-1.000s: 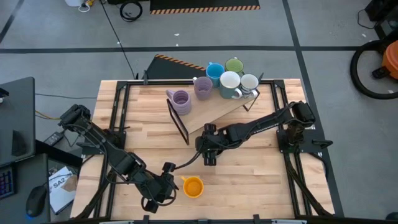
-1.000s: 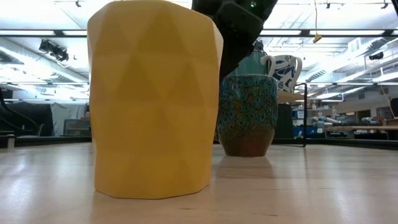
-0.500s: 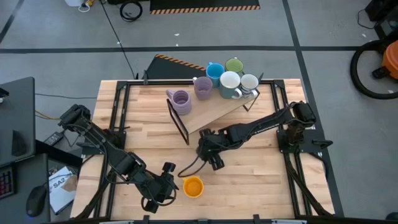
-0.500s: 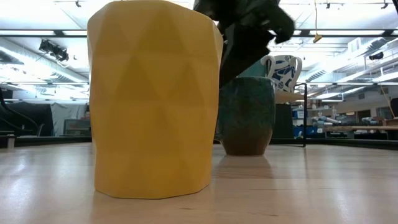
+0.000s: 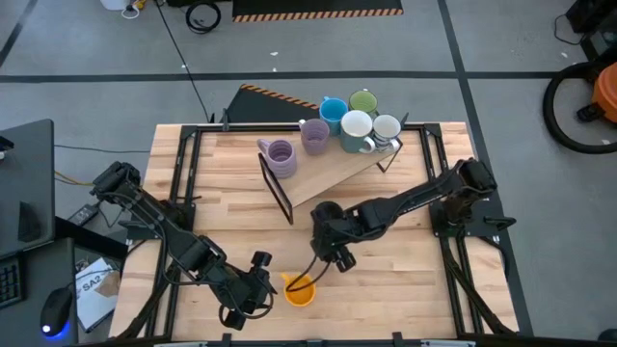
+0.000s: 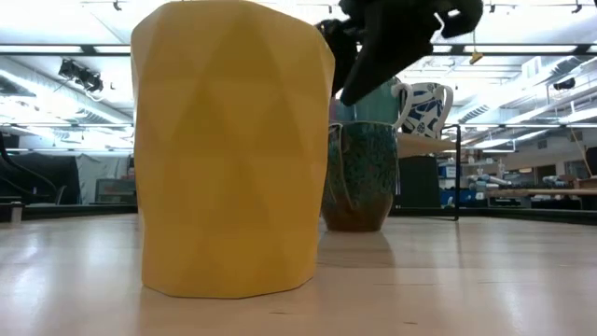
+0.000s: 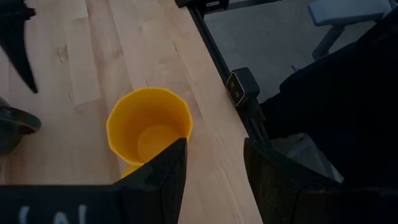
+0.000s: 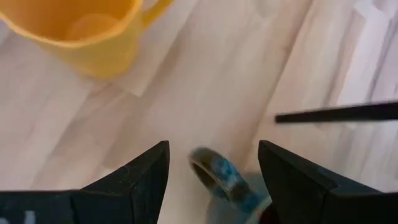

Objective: Place coffee mugs
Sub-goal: Put the dark green mug on the shelf

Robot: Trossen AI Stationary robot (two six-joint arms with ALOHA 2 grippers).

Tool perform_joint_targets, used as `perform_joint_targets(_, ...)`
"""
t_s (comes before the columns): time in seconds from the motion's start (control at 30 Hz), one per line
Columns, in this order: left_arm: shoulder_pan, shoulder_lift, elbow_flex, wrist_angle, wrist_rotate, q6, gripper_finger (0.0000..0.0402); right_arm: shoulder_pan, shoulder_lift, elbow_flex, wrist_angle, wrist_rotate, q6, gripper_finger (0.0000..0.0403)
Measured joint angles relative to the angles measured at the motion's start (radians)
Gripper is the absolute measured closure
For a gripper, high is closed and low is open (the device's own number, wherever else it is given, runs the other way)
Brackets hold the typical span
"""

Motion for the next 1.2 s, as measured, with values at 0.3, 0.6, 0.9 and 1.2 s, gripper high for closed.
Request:
perform_joint_targets(0.3,0.002,0.0,0.0,0.004,0.0,0.001,0.0235,0.003,0.031,0.0,0.038,-0.011,0.04,0.0151)
perform_joint_targets(0.6,0.004,-0.001,0.001,0.011,0.001,-0.001,0.0235,0.01,0.054,0.0,0.007,-0.025,0.109,0.0151)
perform_joint_targets(0.9,0.006,-0.001,0.001,0.006,0.004,0.018,0.0235,0.057,0.052,0.001,-0.136,-0.029,0.213,0.0152)
perform_joint_targets(1.2,0.006,-0.001,0.001,0.008,0.004,0.045,0.0235,0.077,0.049,0.001,-0.211,-0.003,0.334,0.0156)
